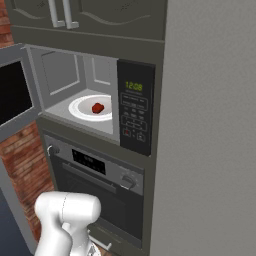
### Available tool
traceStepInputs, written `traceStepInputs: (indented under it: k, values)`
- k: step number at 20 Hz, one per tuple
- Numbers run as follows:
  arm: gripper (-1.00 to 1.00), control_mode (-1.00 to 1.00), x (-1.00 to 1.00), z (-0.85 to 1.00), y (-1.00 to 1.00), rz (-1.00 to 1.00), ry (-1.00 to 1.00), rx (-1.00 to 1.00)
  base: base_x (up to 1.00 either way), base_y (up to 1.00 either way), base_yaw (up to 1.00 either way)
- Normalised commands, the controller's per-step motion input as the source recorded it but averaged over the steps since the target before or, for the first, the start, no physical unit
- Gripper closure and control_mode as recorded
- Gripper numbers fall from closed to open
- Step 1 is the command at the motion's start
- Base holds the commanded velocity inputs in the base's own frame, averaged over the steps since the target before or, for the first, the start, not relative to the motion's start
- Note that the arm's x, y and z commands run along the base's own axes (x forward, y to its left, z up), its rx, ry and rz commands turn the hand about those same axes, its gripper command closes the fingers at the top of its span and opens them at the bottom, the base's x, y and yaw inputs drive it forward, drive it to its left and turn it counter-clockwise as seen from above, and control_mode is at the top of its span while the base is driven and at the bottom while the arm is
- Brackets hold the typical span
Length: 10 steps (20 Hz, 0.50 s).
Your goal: Pick the bell pepper from the counter and place it in the microwave. Then turn on the microwave.
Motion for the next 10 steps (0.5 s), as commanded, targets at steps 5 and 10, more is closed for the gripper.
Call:
traceStepInputs:
  k: [5,10]
  values:
    - [-1.0,-1.0,-0.2,0.0,0.12,0.07,0.0,0.0,0.0,0.0,0.0]
    - [-1.0,-1.0,-0.04,0.0,0.14,0.06,0.0,0.0,0.0,0.0,0.0]
